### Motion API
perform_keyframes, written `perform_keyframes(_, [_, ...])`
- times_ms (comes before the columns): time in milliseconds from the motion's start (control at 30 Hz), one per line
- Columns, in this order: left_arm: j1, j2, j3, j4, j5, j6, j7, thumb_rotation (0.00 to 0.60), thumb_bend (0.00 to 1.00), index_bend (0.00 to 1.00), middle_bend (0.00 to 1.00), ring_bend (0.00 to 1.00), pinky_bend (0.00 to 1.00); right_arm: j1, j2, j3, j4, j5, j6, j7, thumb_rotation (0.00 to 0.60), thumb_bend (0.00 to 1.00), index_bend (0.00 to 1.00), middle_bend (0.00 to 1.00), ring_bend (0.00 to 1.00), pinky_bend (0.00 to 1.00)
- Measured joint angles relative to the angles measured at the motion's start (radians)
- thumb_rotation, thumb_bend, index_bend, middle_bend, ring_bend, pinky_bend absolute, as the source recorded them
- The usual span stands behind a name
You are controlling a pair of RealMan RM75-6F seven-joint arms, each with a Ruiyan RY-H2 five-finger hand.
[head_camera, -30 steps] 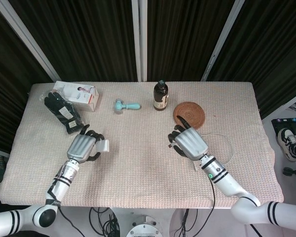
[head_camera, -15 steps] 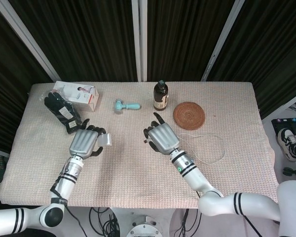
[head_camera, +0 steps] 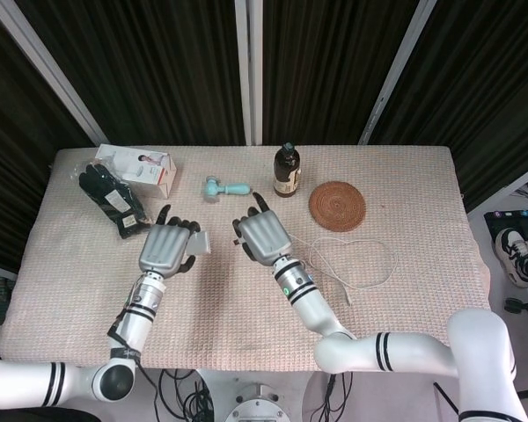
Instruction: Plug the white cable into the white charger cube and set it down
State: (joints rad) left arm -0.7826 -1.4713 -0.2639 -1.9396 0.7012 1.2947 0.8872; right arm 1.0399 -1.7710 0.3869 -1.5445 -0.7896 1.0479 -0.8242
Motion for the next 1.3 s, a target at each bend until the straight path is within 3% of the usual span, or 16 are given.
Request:
perform_keyframes(467, [-0.114, -0.06, -0.051, -0.005, -0.132, 0.09, 0.134, 0.6, 0.35, 0.43, 0.46, 0.26, 0.05, 0.068, -0.049, 0.029, 0.074, 0.094, 0.025, 0.001, 0.6, 0.37, 0.63, 0.54, 0.3, 0.07])
perform_keyframes(1300, [-0.209, -0.112, -0.038, 0.013, -0.207, 0.184, 0.248, 0.6, 0.35, 0.43, 0.46, 0.26, 0.05, 0.12, -0.068, 0.028, 0.102, 0.154, 0.035, 0.035, 0.6, 0.37, 0.64, 0.54, 0.3, 0.07])
